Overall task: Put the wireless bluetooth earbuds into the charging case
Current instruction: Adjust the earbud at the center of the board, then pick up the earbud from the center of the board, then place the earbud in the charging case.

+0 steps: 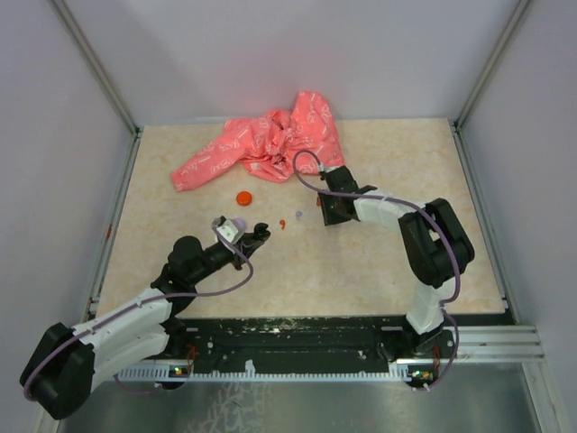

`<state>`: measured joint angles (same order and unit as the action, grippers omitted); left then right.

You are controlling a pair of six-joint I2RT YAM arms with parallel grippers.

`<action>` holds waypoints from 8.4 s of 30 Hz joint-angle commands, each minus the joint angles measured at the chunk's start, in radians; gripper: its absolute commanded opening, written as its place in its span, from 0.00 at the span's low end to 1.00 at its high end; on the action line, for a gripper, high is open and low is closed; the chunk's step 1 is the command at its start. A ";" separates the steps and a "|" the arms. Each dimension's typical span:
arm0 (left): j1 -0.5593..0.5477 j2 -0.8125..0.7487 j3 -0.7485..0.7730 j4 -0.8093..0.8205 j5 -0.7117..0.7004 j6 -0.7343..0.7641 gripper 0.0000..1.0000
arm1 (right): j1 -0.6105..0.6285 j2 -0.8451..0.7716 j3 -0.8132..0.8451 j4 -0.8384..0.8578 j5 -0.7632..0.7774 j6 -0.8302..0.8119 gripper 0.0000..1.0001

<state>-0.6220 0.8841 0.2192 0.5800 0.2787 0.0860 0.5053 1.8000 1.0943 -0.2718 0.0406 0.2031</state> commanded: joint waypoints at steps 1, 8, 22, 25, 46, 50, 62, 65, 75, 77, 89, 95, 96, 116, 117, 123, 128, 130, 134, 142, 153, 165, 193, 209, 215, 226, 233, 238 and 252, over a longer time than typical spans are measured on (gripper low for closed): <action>-0.003 -0.020 -0.003 0.004 0.012 -0.003 0.01 | 0.009 0.001 0.077 0.037 -0.030 -0.013 0.33; -0.002 -0.023 -0.004 0.003 0.013 -0.002 0.01 | 0.043 -0.050 0.134 -0.070 -0.101 -0.107 0.34; -0.002 -0.035 -0.011 0.007 0.026 0.000 0.01 | 0.042 0.055 0.263 -0.193 -0.025 -0.399 0.33; -0.002 -0.034 -0.010 0.009 0.033 0.002 0.01 | 0.042 0.088 0.287 -0.207 -0.040 -0.424 0.32; -0.002 -0.030 -0.018 0.031 0.065 0.008 0.01 | 0.032 0.185 0.326 -0.291 -0.063 -0.459 0.27; -0.002 -0.030 -0.020 0.036 0.069 0.008 0.01 | 0.030 0.188 0.330 -0.319 -0.068 -0.457 0.27; -0.002 -0.033 -0.022 0.038 0.075 0.008 0.01 | 0.030 0.183 0.322 -0.311 -0.084 -0.430 0.23; -0.002 -0.036 -0.028 0.047 0.079 0.012 0.01 | 0.030 0.181 0.318 -0.297 -0.094 -0.426 0.20; -0.002 -0.045 -0.061 0.121 0.096 0.003 0.00 | 0.065 0.027 0.243 -0.182 -0.087 -0.397 0.10; -0.002 -0.033 -0.061 0.132 0.087 0.002 0.00 | 0.079 -0.018 0.209 -0.143 -0.091 -0.378 0.10; -0.002 0.032 -0.106 0.389 0.043 -0.026 0.00 | 0.211 -0.346 0.058 0.110 -0.012 -0.370 0.09; -0.001 0.038 -0.116 0.519 0.070 -0.011 0.00 | 0.293 -0.492 -0.028 0.266 -0.018 -0.383 0.09; -0.001 0.039 -0.112 0.525 0.080 -0.009 0.01 | 0.308 -0.513 -0.045 0.291 -0.020 -0.389 0.09; -0.001 0.027 0.015 0.551 0.220 -0.077 0.00 | 0.440 -0.729 -0.164 0.525 -0.250 -0.415 0.09; -0.001 0.026 0.023 0.548 0.223 -0.084 0.00 | 0.442 -0.728 -0.161 0.522 -0.263 -0.419 0.09; -0.001 0.022 0.053 0.552 0.221 -0.125 0.00 | 0.452 -0.733 -0.165 0.537 -0.318 -0.448 0.09; -0.001 0.018 0.081 0.531 0.208 -0.140 0.00 | 0.466 -0.733 -0.163 0.549 -0.341 -0.464 0.09; -0.001 0.011 0.091 0.511 0.220 -0.147 0.00 | 0.469 -0.730 -0.162 0.555 -0.342 -0.469 0.09; -0.001 -0.012 0.101 0.475 0.244 -0.169 0.00 | 0.472 -0.708 -0.146 0.548 -0.340 -0.484 0.09; -0.001 -0.014 0.112 0.477 0.258 -0.197 0.00 | 0.475 -0.715 -0.146 0.538 -0.305 -0.513 0.09; -0.001 -0.008 0.130 0.478 0.262 -0.254 0.00 | 0.480 -0.710 -0.148 0.521 -0.296 -0.538 0.09; -0.001 -0.029 0.135 0.455 0.215 -0.290 0.00 | 0.480 -0.715 -0.156 0.505 -0.270 -0.565 0.09; -0.001 -0.069 0.174 0.389 0.168 -0.402 0.00 | 0.480 -0.702 -0.134 0.400 -0.329 -0.599 0.16; -0.002 -0.072 0.171 0.376 0.233 -0.291 0.00 | 0.481 -0.709 -0.114 0.393 -0.320 -0.487 0.38; -0.001 -0.074 0.241 0.221 0.286 -0.207 0.00 | 0.482 -0.727 -0.054 0.336 -0.285 -0.363 0.42; -0.001 -0.059 0.268 0.109 0.270 -0.110 0.00 | 0.477 -0.694 0.201 -0.034 -0.178 -0.198 0.49; 0.009 -0.016 0.246 0.128 0.266 -0.134 0.00 | 0.477 -0.621 0.287 -0.189 -0.160 -0.066 0.54; 0.028 -0.013 0.235 0.147 0.291 -0.162 0.00 | 0.469 -0.573 0.328 -0.262 -0.156 -0.046 0.55; 0.043 -0.014 0.232 0.147 0.322 -0.187 0.00 | 0.436 -0.523 0.375 -0.284 -0.284 -0.040 0.54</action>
<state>-0.5865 0.8742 0.4541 0.6949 0.5758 -0.0795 0.9504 1.2797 1.4097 -0.5732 -0.1890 0.1539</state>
